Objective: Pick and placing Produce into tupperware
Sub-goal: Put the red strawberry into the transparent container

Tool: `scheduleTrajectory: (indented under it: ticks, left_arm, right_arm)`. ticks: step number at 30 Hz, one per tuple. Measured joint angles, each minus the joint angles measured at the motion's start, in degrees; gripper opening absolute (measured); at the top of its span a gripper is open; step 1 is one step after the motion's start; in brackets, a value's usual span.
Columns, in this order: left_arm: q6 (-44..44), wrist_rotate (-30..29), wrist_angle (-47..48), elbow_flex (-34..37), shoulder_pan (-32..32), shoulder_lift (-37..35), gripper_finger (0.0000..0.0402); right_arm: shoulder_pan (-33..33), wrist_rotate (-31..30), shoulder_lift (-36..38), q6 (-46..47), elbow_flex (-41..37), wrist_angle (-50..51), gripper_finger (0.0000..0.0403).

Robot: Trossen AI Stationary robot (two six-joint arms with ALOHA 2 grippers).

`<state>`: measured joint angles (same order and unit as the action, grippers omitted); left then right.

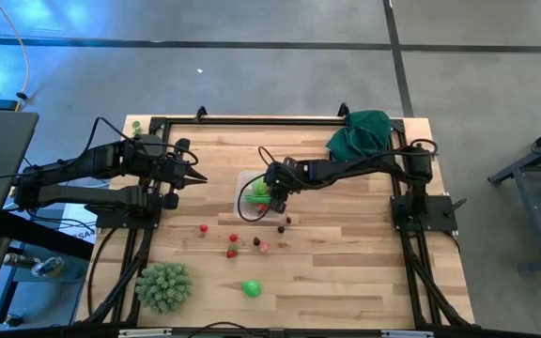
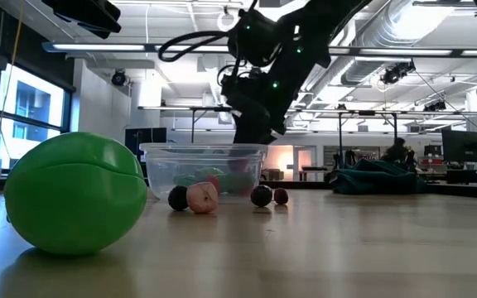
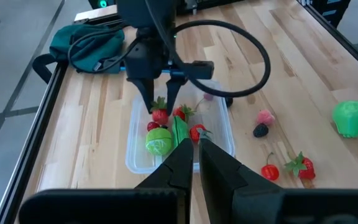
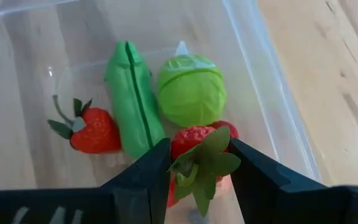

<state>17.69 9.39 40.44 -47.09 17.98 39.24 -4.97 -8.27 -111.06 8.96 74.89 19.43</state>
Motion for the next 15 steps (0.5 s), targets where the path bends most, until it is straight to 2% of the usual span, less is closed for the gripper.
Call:
scheduleTrajectory:
  ticks: [15]
  left_arm:
    - [0.00, 0.02, 0.00, 0.00, 0.02, 0.00, 0.0019]
  right_arm:
    - [0.07, 0.15, -0.26, -0.43, 0.00, -0.81, 0.0140]
